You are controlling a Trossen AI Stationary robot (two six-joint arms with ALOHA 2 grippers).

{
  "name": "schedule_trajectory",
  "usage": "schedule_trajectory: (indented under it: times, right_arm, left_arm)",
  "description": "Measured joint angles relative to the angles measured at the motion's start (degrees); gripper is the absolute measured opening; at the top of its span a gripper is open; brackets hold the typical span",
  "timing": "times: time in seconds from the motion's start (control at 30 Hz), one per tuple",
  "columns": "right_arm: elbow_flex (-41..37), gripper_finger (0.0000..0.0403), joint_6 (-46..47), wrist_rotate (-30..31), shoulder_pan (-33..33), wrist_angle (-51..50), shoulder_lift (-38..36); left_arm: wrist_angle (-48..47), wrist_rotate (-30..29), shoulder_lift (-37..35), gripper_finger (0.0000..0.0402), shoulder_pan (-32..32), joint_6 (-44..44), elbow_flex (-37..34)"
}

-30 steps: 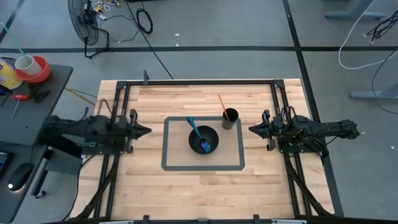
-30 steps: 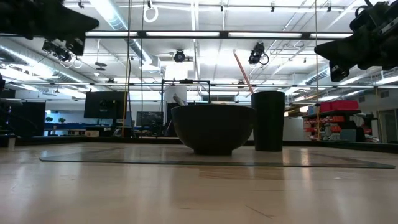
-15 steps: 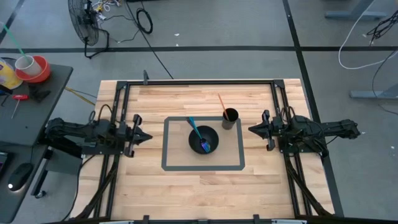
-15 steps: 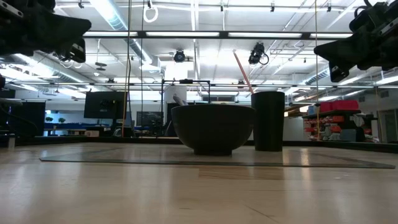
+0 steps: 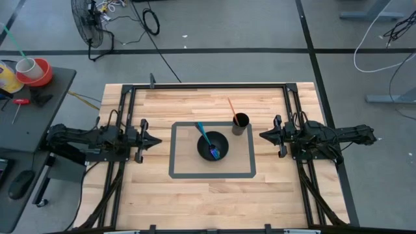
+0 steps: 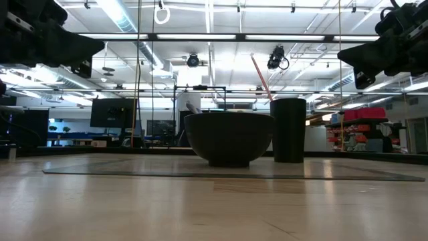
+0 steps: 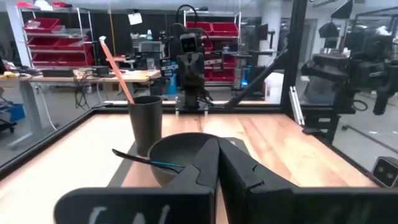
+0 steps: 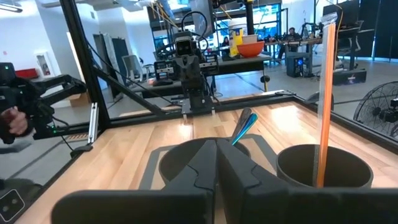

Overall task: Pick & Place Utensil
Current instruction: Return to Home Position

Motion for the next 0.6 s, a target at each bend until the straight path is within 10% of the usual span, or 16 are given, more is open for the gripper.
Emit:
schedule_trajectory:
  times: [0.6]
  right_arm:
    - [0.0,0.0017,0.0,0.02,0.0,-0.03,-0.02]
  left_arm:
    - [-0.08,0.02,0.02,0.0014,0.0,-6.34,-0.02]
